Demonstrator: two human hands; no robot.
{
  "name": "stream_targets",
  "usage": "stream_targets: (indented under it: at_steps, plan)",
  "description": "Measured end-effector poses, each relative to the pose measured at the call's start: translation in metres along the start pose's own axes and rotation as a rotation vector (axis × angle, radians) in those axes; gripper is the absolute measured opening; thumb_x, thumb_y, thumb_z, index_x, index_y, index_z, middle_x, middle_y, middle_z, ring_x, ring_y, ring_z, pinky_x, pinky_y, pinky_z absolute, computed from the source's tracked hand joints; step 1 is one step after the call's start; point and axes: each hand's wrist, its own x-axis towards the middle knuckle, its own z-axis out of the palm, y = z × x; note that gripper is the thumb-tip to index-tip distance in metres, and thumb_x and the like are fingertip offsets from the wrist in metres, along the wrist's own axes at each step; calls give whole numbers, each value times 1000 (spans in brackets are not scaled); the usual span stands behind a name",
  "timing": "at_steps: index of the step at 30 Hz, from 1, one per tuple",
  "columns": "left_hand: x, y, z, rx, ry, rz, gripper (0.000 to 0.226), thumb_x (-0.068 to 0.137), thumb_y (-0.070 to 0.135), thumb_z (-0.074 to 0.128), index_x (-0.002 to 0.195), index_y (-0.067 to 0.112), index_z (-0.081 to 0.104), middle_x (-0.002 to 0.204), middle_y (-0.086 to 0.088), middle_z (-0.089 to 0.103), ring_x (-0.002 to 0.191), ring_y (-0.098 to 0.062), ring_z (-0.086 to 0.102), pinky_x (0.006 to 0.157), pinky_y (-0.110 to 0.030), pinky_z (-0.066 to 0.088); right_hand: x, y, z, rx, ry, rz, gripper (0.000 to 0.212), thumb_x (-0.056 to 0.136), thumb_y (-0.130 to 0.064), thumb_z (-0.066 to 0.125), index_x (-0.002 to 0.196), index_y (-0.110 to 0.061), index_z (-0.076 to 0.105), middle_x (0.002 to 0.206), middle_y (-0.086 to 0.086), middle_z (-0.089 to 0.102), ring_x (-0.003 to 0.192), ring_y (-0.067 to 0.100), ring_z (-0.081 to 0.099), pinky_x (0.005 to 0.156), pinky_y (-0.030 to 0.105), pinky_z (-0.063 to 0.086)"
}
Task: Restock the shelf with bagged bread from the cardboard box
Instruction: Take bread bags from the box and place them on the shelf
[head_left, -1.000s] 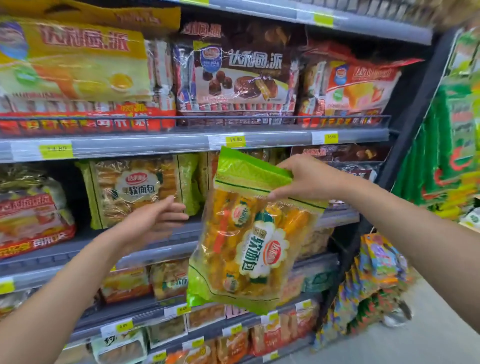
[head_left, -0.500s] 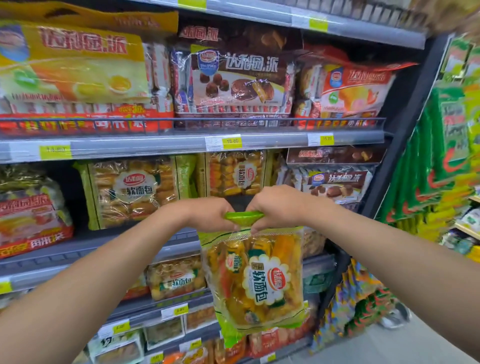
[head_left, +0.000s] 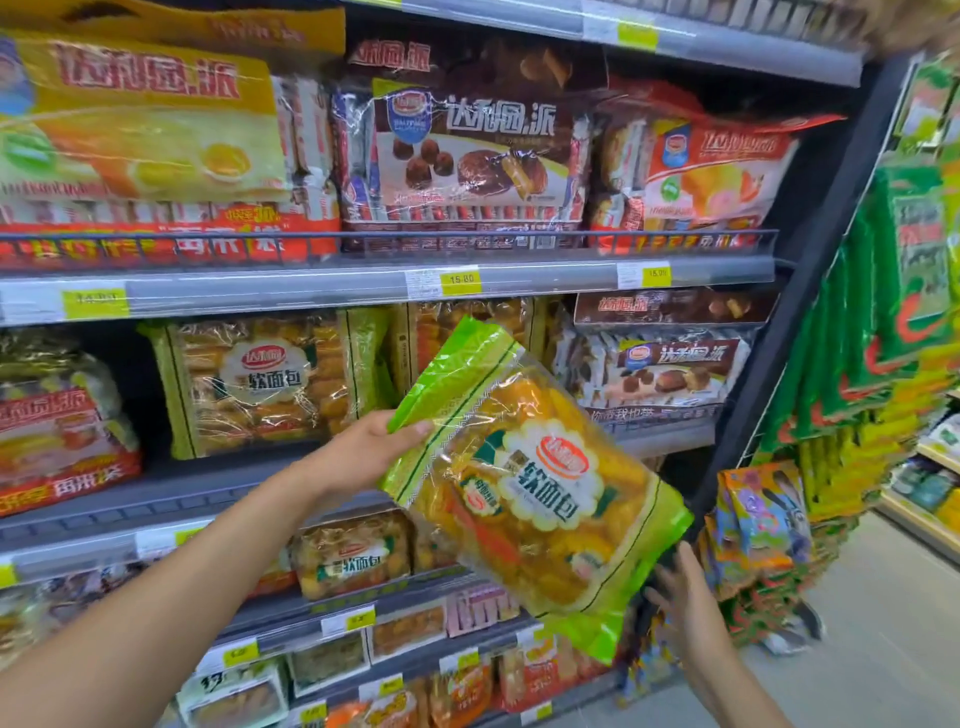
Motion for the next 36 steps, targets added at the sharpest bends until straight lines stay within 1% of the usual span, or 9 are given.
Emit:
stream_targets:
  at_steps: [6, 9, 12, 14, 18, 22, 29, 33, 36]
  plan:
    - [-10, -42, -8, -116, 119, -76, 107, 70, 83, 64, 152, 20, 38, 157, 3, 41, 144, -19, 40, 120, -44, 28, -20, -35, 50, 215, -224, 18, 69, 91, -57, 49, 153, -27, 39, 156, 1, 43, 142, 26, 42, 109, 54, 40]
    - [-25, -55, -16, -287, 177, -162, 75, 93, 53, 61, 151, 15, 36, 157, 1, 40, 147, -22, 32, 120, -50, 26, -4, -40, 65, 147, -269, -49, 74, 95, -58, 49, 158, -32, 21, 161, -18, 16, 153, 13, 10, 122, 48, 9]
    - [-45, -65, -31, -412, 256, -165, 45, 95, 43, 61, 133, 21, 53, 139, 9, 54, 132, -19, 47, 110, -60, 40, 16, -31, 75, -40, -339, -67, 107, 63, -70, 81, 153, -32, 37, 159, -14, 31, 147, 19, 32, 120, 54, 25]
    - [-58, -69, -44, -451, 297, -168, 34, 93, 40, 68, 121, 21, 62, 123, 4, 69, 119, -26, 61, 103, -59, 47, 49, -13, 68, -131, -369, -95, 97, 60, -67, 86, 145, -42, 45, 156, -12, 42, 141, 19, 42, 116, 58, 32]
    - [-80, -80, -83, -496, 320, -138, 60, 77, 17, 85, 131, 13, 58, 112, -11, 76, 101, -31, 72, 89, -52, 57, 29, -42, 124, -235, -470, -125, 96, 62, -64, 86, 145, -39, 46, 154, -14, 43, 140, 18, 43, 116, 56, 33]
    - [-94, -86, -120, -405, 337, -121, 104, 35, 49, 100, 128, 26, 59, 120, -3, 74, 115, -27, 66, 106, -52, 46, 6, -67, 185, -306, -502, -177, 113, 58, -68, 85, 153, -32, 36, 152, -14, 39, 143, 18, 36, 119, 54, 28]
    - [-100, -119, -190, -257, 543, -144, 79, 76, 39, 86, 144, 29, 47, 143, 5, 58, 127, -16, 57, 114, -48, 41, 18, -78, 287, -375, -610, -296, 100, 50, -74, 84, 138, -37, 53, 141, -10, 58, 127, 16, 57, 112, 49, 42]
    - [-101, -104, -213, -215, 615, -141, 105, 74, 52, 84, 158, 29, 24, 159, 8, 33, 146, -21, 33, 119, -51, 30, 14, -99, 332, -409, -648, -294, 80, 85, -48, 74, 153, -27, 37, 145, -16, 42, 141, 16, 39, 114, 39, 33]
    - [-95, -102, -229, -202, 669, -118, 98, 87, 38, 77, 160, 23, 14, 164, 4, 23, 151, -23, 24, 120, -48, 25, 20, -113, 359, -380, -635, -268, 97, 81, -46, 79, 158, -19, 25, 158, -8, 31, 148, 20, 29, 118, 42, 26]
